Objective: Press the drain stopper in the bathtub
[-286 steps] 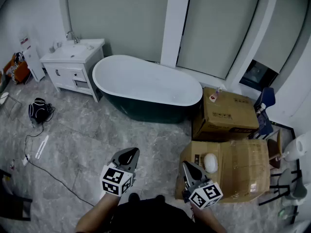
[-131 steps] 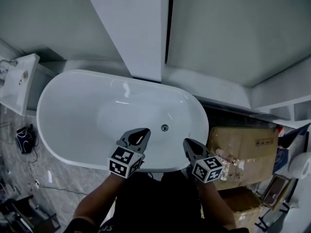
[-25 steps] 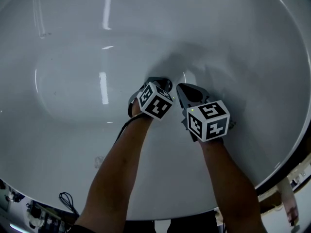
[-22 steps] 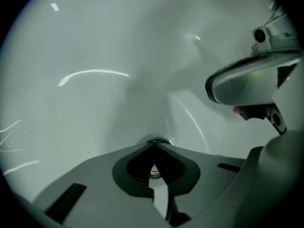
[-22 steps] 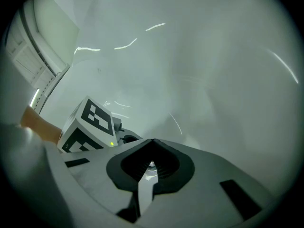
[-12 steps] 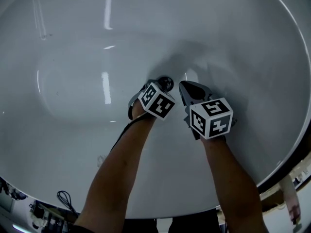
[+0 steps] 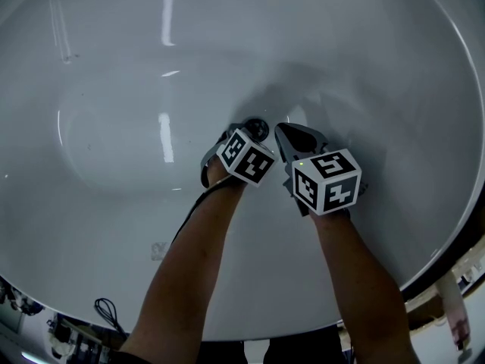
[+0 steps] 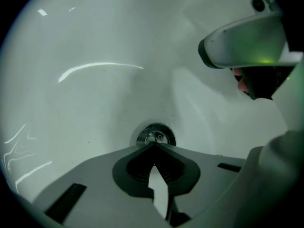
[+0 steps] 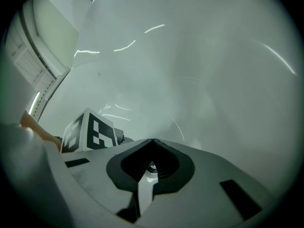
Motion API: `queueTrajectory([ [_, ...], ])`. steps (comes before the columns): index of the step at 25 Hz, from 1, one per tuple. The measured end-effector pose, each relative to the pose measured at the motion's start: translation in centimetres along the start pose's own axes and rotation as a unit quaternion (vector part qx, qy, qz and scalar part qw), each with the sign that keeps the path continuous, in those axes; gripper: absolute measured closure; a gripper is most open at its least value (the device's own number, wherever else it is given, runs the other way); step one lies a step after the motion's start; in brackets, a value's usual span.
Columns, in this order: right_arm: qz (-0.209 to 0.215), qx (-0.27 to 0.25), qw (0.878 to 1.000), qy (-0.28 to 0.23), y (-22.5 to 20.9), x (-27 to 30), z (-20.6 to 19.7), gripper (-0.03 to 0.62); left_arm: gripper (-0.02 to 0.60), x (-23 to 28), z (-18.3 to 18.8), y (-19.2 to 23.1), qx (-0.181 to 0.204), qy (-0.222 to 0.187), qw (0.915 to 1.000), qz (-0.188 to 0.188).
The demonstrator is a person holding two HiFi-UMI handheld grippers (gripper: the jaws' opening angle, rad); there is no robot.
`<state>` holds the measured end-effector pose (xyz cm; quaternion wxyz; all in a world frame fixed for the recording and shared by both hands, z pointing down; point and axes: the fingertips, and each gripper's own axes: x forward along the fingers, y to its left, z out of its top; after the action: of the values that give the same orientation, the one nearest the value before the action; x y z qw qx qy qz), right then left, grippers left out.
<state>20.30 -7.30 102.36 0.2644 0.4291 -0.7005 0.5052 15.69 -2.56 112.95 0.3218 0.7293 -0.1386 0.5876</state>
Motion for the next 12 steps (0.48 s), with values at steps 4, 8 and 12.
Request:
queueTrajectory([
  [4, -0.003, -0.007, 1.000, -0.002, 0.0, -1.2, 0.2, 0.580, 0.565, -0.6, 0.5, -0.6, -0.016, -0.008, 0.9998, -0.014],
  [8, -0.005, -0.015, 1.000, -0.002, 1.2, -3.0, 0.4, 0.580, 0.565, -3.0, 0.2, -1.2, -0.016, -0.018, 0.9995, -0.019],
  [12, -0.008, -0.016, 1.000, -0.010, 3.4, -6.0, 1.5, 0.580, 0.565, -7.3, 1.1, -1.3, -0.008, -0.053, 0.9985, -0.008],
])
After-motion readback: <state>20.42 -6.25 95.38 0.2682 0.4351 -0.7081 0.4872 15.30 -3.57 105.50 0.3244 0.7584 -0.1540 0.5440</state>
